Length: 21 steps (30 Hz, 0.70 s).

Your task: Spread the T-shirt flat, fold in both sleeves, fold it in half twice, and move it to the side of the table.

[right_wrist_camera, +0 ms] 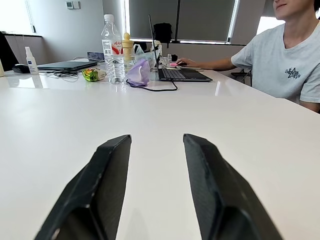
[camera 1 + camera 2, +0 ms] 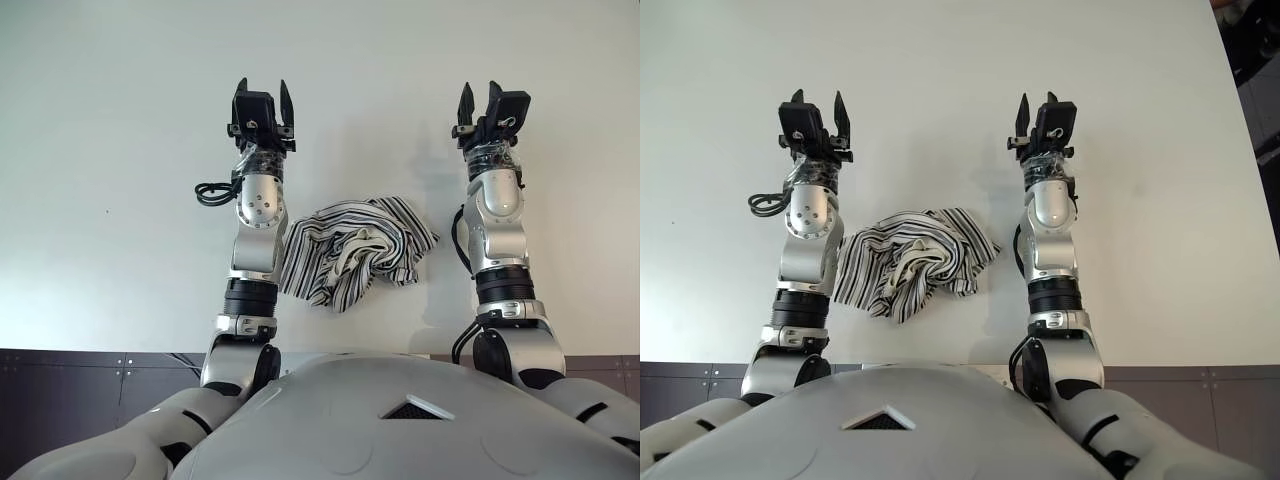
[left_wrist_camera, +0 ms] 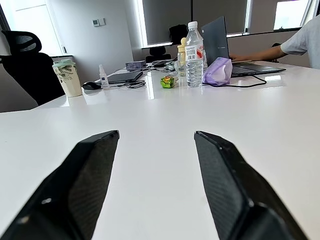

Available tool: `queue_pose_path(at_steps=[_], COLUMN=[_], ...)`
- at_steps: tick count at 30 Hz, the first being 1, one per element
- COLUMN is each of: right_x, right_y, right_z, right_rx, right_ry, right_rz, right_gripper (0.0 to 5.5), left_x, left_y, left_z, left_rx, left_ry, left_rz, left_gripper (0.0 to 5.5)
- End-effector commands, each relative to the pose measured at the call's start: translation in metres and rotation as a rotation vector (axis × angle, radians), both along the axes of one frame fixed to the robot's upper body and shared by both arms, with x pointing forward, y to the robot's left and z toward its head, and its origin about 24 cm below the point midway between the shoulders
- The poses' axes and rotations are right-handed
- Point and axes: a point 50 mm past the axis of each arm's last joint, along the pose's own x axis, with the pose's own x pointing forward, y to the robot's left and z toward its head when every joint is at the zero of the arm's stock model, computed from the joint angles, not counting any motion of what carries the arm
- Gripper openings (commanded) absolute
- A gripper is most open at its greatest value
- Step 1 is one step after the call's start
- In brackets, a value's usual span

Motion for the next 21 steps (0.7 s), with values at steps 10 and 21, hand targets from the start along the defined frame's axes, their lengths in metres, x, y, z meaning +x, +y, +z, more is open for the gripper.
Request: queue_pose_path(at_steps=[10, 21], right_x=[-0.002, 0.003], right_y=[0.003, 0.002], right_z=[-0.003, 0.001], right_rx=[0.014, 0.018], right_ry=[0.015, 0.005], right_rz=[-0.010, -0.012], right_gripper=[1.91, 1.91], left_x=[0.001, 0.004], left_y=[0.013, 0.011], left_z=[-0.002, 0.008], left_rx=[0.048, 0.062], left_ry=[0.004, -0.051], left_rz=[0.012, -0.002], left_gripper=[2.78, 2.78])
